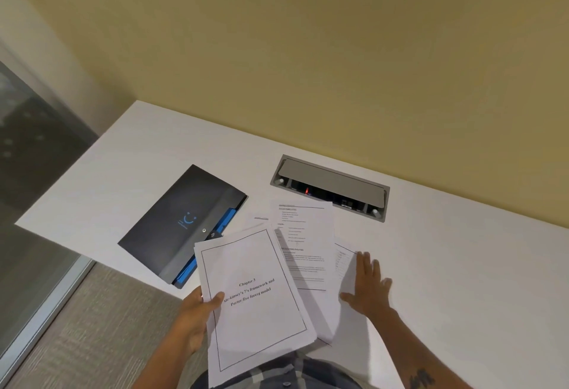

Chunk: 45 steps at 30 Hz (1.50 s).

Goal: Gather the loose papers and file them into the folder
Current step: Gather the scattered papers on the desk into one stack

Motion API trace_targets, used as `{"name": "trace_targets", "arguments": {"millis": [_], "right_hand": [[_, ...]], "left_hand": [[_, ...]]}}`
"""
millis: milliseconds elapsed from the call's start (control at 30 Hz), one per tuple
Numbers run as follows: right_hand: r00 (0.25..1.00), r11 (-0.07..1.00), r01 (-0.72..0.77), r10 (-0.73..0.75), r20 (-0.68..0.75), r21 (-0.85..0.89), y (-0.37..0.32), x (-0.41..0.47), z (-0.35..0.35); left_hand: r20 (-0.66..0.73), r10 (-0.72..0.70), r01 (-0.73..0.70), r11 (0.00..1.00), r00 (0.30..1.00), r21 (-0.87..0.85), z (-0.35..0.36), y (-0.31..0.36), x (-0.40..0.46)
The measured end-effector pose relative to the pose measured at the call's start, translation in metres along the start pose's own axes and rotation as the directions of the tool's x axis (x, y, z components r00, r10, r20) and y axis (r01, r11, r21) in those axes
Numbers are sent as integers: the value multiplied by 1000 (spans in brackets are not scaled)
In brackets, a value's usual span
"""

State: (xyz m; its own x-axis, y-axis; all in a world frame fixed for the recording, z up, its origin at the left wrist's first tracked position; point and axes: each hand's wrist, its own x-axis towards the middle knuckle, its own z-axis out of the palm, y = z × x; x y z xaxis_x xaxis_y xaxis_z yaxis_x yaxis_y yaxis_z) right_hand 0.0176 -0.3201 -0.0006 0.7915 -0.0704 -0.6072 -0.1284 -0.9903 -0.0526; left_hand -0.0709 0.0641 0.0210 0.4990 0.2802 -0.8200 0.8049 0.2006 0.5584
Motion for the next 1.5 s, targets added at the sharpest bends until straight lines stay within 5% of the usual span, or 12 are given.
{"name": "trace_targets", "arguments": {"millis": [133,300,433,500,700,1000,1300,1500], "right_hand": [[997,1000,4,-6,-81,-31,2,-5,10],[965,986,17,28,-260,167,0,-19,24],[917,743,-103,328,-226,662,-3,-32,33],[885,623,-154,431,-173,767,-1,-34,32],[782,648,-99,520,-344,755,29,-45,17],[674,706,124,456,-581,698,71,-77,-53],[922,393,264,166,-350,881,-2,-74,-63],[969,267,239,-123,-213,934,-51,-67,-48]], "left_hand": [[-17,-1,0,1000,1000,-30,-2,2,-3],[-17,23,-24,998,1000,-54,2,6,-8],[-23,43,-44,997,999,-60,4,8,-9],[-17,51,-52,997,999,-65,4,8,-9],[-4,62,-63,994,998,-87,4,10,-6],[128,114,-96,986,985,-137,9,17,-5],[252,154,-132,986,955,-105,17,29,-18],[316,141,-136,990,938,-37,19,33,-23]]}}
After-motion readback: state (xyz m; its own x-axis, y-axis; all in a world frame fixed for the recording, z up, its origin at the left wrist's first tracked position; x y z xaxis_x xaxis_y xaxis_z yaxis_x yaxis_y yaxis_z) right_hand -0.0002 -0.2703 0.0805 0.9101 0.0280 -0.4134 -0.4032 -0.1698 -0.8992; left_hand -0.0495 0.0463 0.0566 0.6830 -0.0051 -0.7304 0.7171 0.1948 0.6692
